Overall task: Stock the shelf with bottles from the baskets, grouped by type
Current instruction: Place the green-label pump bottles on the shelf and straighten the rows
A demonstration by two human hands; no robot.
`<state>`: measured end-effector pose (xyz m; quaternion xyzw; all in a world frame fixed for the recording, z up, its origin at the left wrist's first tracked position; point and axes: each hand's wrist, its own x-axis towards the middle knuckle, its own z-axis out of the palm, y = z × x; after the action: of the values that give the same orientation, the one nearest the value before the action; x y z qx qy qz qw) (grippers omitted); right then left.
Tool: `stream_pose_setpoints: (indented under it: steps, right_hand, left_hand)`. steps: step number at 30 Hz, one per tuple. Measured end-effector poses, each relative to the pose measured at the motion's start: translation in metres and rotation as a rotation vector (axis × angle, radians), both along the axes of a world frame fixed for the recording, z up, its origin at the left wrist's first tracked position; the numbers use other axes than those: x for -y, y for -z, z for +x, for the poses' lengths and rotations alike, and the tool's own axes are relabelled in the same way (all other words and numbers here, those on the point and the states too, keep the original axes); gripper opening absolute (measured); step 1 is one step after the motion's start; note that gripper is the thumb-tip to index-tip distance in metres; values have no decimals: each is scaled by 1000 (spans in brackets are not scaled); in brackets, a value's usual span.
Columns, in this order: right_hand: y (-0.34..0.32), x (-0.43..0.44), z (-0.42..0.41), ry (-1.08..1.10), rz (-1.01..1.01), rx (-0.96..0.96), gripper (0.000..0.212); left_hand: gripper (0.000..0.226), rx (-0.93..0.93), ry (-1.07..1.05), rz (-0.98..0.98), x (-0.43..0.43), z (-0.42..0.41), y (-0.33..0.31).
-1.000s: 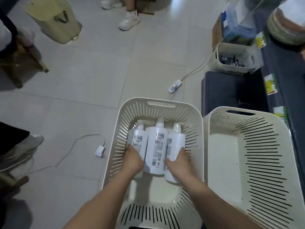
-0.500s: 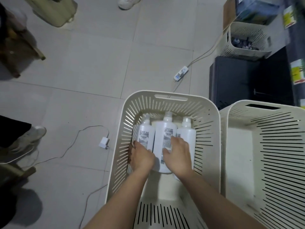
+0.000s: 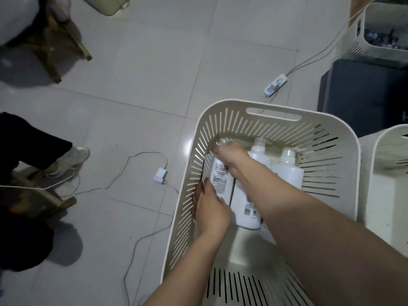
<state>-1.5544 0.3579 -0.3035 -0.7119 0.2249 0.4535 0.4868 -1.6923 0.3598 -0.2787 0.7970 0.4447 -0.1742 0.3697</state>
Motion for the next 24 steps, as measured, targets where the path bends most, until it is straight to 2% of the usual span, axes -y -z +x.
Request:
stream_pose_setpoints:
  steps: [2,3,6,8,10,13,14,19,21,24]
  right_hand:
    - [4,0,-3,-49,-82,56,13]
    - [3,2,-7,-72,-133,116,13]
    - [-12,13,-25,-51,-291,330,32]
    - [-23,22,-40,171,-196,352,33]
    - [-34,32,-52,446,-62,335,26]
    - [-49,57,-54,609,165,341,9]
    - [-56,67,-51,623,256,337,11]
    - [-76,103,-26,498,568,345,38]
    - [-82,113,-17,431,657,324,44]
    - [-82,132,-7,396,810,241,63]
  left_hand:
    - [60,36,-20,23,2,-4,-6]
    - [62,52,-15,43,4,-6,-10]
    - [68,109,59,77,17,-6,-17]
    - [62,208,90,44,27,-4,-24]
    - [49,335,66,48,31,-6,-27]
    - [44,467,36,157,23,-17,-20]
    - [45,472,19,136,17,-17,-18]
    - [32,392,-192,-416,-17,8,-15]
    - [28,368,-198,-595,-28,18,-17]
    - [46,340,-98,-768,-38,22,-19]
